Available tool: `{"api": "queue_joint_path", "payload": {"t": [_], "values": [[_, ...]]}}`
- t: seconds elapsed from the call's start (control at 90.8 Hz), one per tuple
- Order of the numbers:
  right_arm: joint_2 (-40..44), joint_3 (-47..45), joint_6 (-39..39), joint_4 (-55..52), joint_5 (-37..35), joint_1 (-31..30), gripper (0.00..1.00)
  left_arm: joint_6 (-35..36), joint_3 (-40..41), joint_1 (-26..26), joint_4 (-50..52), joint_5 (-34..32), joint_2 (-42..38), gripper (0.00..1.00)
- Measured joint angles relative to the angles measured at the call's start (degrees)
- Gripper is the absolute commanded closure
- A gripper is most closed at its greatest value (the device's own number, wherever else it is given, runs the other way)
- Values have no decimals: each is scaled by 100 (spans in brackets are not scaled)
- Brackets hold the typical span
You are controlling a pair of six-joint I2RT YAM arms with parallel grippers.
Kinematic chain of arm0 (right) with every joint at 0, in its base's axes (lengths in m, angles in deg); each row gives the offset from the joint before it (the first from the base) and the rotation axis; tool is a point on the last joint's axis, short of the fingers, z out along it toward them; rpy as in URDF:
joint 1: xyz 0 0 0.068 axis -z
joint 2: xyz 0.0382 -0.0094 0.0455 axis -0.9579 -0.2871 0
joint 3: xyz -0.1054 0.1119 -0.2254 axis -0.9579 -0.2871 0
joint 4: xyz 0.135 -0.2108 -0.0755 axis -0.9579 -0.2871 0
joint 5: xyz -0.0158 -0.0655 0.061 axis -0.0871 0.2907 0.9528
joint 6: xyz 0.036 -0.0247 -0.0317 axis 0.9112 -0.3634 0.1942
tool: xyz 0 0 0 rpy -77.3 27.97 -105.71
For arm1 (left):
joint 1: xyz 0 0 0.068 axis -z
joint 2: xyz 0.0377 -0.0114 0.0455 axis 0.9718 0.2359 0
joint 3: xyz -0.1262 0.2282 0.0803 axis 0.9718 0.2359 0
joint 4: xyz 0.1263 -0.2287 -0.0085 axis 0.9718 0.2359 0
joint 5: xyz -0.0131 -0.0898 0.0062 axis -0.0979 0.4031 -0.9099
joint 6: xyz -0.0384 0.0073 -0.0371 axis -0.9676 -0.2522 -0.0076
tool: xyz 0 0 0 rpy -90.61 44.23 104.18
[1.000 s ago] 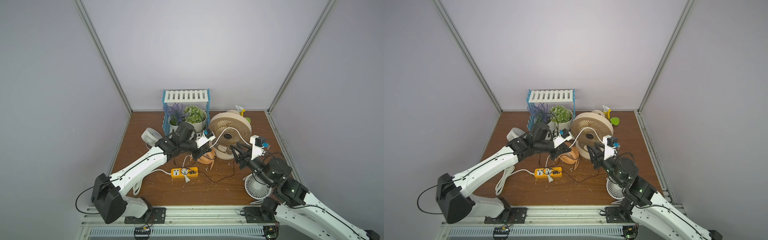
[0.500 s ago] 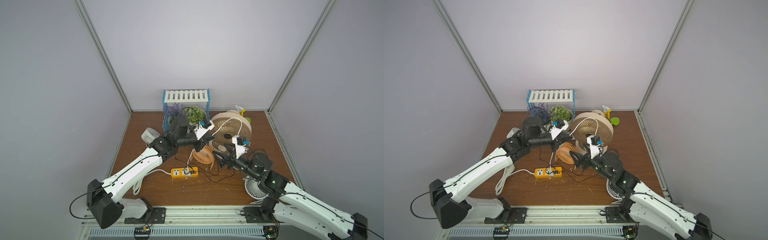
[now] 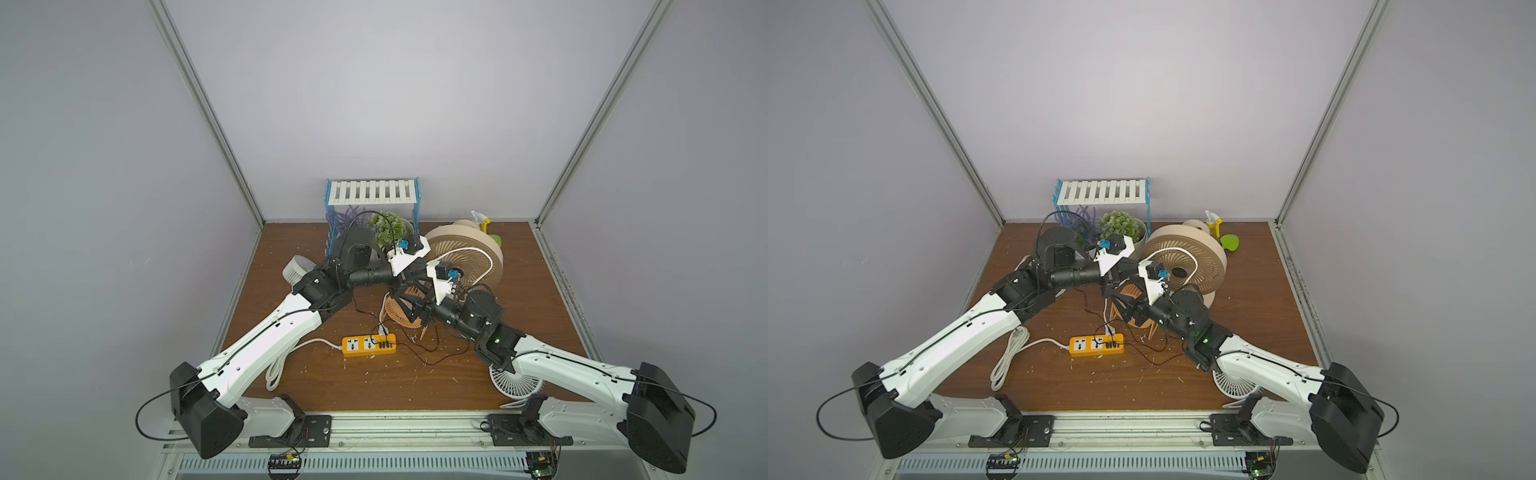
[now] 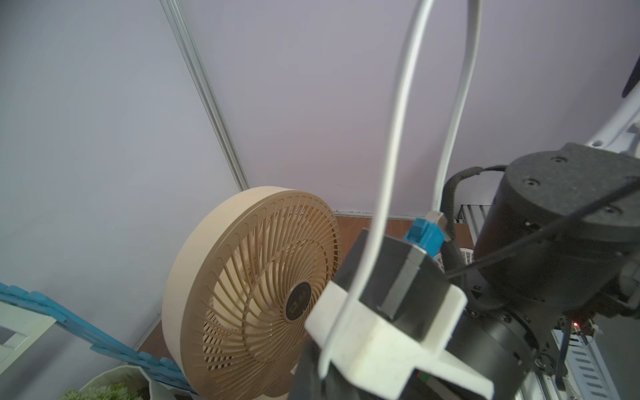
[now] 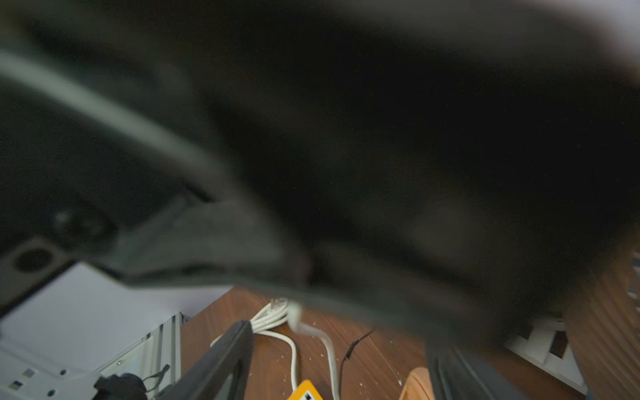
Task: Unplug the desk fan from the power strip
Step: Pick up the plug from the center of the board.
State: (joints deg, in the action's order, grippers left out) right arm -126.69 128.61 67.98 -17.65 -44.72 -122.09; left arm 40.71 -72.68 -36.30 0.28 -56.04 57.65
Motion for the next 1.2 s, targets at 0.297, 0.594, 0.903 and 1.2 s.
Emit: {"api": "queue_joint_path", "payload": {"t": [0.297,0.594,0.903,1.2], "values": [[-61,74,-192,229,-111,-15,91,125,0,-4,-173,107,-48,100],[-20,87,-264,330,-317,-50,100,-7,144,-20,-446,20,-127,21],[776,160,-726,-326,-1084,-76,100,-422,907,15,-1488,-391,-769,1],[1193,160,-1102,-562,-2249,-74,100,-1036,1878,15,-2492,-1156,-1609,1]]}}
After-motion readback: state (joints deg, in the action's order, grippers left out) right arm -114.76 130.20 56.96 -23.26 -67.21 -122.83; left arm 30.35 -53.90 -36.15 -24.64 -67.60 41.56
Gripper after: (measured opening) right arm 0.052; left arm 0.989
